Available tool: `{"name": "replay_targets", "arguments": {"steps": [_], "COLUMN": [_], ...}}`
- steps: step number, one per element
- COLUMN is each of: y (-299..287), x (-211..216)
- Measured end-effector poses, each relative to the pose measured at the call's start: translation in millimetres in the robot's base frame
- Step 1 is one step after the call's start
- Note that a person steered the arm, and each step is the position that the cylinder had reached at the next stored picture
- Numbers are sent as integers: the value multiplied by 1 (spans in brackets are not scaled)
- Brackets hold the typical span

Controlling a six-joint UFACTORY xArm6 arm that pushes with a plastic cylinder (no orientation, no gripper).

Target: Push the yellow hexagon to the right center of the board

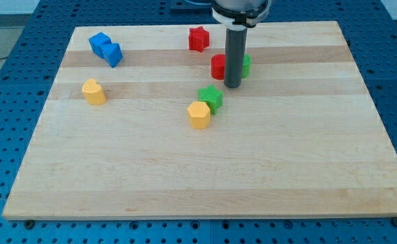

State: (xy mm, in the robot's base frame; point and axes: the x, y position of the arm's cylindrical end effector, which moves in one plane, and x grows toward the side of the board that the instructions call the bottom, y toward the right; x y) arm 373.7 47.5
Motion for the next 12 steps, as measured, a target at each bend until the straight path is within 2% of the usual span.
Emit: {"name": "replay_targets", "arguments": {"steps": [6, 7, 8, 9, 10, 11, 12], "y": [-7, -28, -92, -108, -50, 38, 3], "x": [0, 2, 20, 65, 75, 59, 97]}}
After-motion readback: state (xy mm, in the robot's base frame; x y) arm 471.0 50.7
